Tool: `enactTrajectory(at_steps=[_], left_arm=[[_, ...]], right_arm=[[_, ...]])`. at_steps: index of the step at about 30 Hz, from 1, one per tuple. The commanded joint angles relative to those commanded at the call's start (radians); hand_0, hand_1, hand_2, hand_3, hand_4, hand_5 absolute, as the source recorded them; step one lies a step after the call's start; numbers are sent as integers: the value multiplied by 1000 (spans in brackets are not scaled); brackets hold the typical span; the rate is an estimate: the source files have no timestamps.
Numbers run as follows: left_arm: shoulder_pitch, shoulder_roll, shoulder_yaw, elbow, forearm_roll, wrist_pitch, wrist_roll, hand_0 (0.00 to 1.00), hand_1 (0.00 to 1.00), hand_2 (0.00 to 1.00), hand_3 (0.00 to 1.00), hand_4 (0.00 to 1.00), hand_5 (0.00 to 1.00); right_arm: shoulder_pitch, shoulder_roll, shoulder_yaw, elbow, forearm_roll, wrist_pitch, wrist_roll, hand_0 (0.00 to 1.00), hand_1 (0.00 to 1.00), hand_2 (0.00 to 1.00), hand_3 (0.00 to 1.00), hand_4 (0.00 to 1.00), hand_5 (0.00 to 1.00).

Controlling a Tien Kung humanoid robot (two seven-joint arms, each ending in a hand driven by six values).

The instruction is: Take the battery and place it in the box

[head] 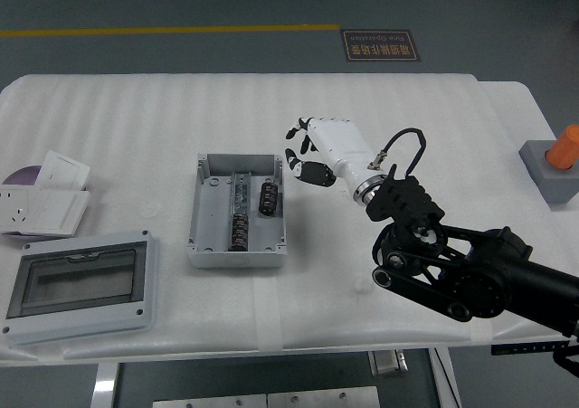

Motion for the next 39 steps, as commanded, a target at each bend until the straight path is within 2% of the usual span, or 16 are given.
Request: enactTrajectory(at_steps=[3,7,8,15,19,20,23,29,39], left_arm=[[7,2,17,0,-22,-1,7,606,675,589,568,533,585],[12,4,28,0,-34,-1,10,606,675,589,568,533,585],[13,4,31,0,-37,-1,11,608,676,590,568,539,590],[17,11,34,-2,-37,-2,17,607,675,590,569,542,592],[18,16,32,-3,-33,-1,18,607,675,590,569,542,592],[19,17,32,-3,-33,-1,18,607,676,592,570,550,598],[24,17,36,-4,-39,0,19,607,676,592,570,550,598],[28,11,53,-4,-63,4,17,608,676,592,569,554,601],[33,6,68,-3,-85,7,17,608,675,596,571,574,617]], right_arm=[[-41,-40,85,18,-25,-17,19,433,578,642,707,661,445],[-76,-62,152,37,-24,-39,47,433,578,642,707,661,445],[-89,-68,172,43,-14,-47,62,467,585,647,706,673,455],[-202,-92,335,82,131,-103,208,482,591,649,706,687,471],[-262,-101,421,105,207,-104,286,482,591,649,706,687,471],[-275,-103,442,111,220,-103,301,511,605,655,706,703,489],[-310,-108,502,130,249,-100,331,511,605,655,706,703,489],[-374,-112,600,163,345,-65,410,526,613,660,709,710,499],[-503,-105,745,187,619,77,616,528,623,679,718,719,495]])
